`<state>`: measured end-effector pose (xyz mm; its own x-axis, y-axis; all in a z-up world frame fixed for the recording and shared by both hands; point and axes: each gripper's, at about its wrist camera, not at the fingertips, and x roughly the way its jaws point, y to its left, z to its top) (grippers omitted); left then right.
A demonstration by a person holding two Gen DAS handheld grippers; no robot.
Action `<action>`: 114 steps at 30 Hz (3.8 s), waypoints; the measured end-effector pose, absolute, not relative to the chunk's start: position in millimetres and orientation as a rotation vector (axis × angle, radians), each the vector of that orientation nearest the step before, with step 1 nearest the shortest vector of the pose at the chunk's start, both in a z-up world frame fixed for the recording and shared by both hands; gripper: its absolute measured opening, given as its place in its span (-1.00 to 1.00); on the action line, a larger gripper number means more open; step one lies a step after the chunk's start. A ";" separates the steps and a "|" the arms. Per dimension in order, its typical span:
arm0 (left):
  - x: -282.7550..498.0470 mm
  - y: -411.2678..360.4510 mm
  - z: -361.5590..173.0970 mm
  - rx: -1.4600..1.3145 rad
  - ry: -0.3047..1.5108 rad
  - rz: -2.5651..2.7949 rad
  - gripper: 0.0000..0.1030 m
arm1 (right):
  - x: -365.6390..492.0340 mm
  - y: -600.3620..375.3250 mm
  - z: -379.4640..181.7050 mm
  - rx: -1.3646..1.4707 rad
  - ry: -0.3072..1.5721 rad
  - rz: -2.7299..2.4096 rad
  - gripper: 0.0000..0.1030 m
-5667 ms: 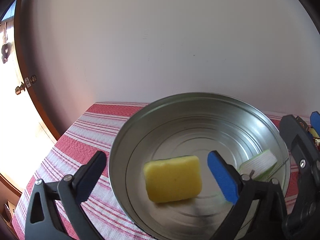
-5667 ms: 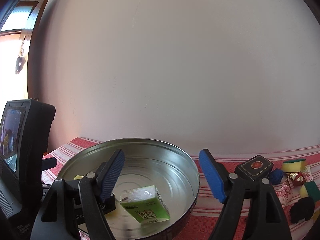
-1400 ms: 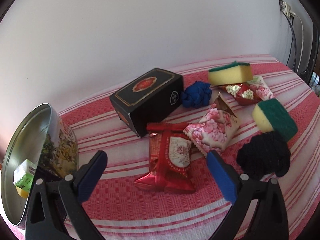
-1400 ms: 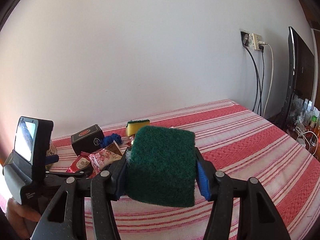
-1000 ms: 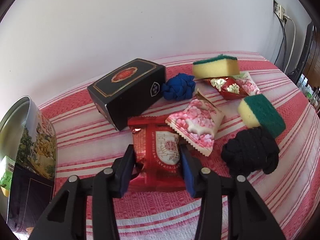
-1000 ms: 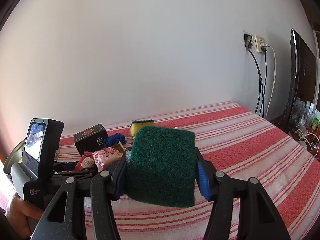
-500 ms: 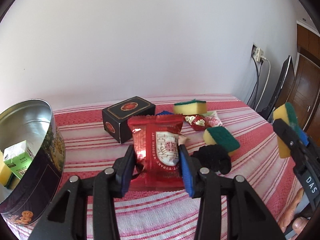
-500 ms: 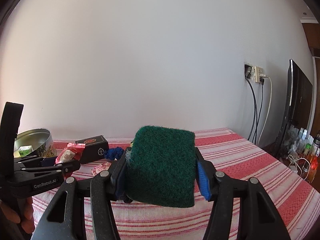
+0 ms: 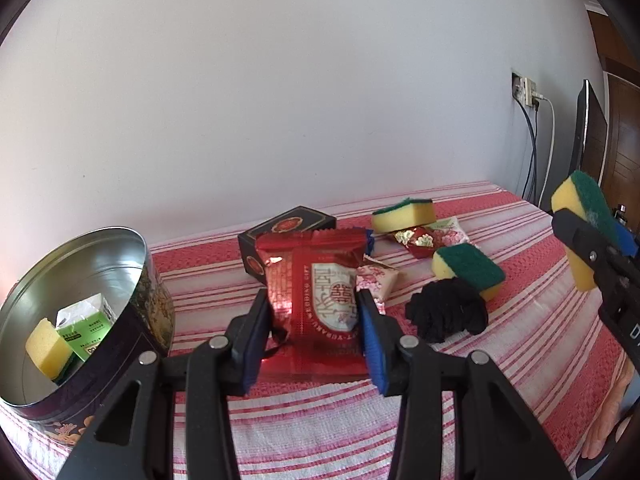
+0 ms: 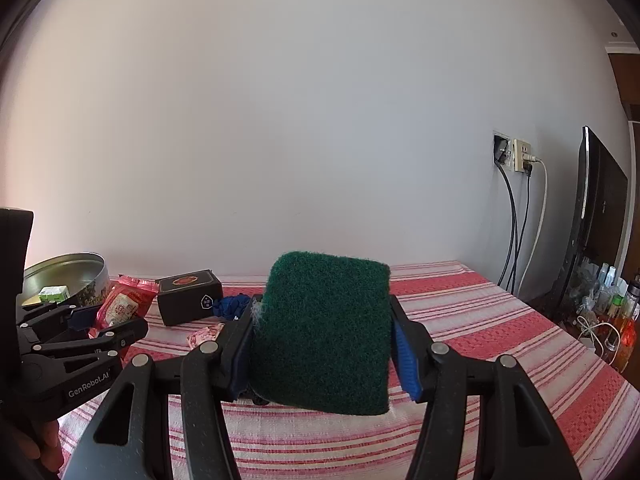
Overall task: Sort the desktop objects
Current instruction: 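Grasp the red snack packet with the left tool while the right tool holds the scrub sponge, then carry the red packet and scrub sponge toward the metal tin with both tools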
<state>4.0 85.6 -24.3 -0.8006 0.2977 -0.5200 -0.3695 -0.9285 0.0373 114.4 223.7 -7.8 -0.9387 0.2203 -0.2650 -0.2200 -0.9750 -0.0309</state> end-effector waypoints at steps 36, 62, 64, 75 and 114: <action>14.1 79.6 -24.5 -0.732 0.210 2.691 -0.18 | 119.0 209.4 -10.7 -0.387 -0.057 2.918 0.16; 16.3 68.0 -24.4 -0.737 0.198 2.694 -0.18 | 123.6 193.9 -8.5 -0.394 -0.061 2.958 0.16; 16.6 67.0 -24.3 -0.738 0.198 2.694 -0.18 | 124.1 192.0 -9.2 -0.403 -0.055 2.963 0.16; 19.2 57.3 -25.3 -0.736 0.184 2.706 -0.18 | 129.3 177.3 -10.2 -0.407 -0.067 2.995 0.16; 10.9 -95.3 -1.0 -0.709 0.074 2.999 -0.18 | 89.6 31.7 -9.0 -0.497 -0.052 3.283 0.17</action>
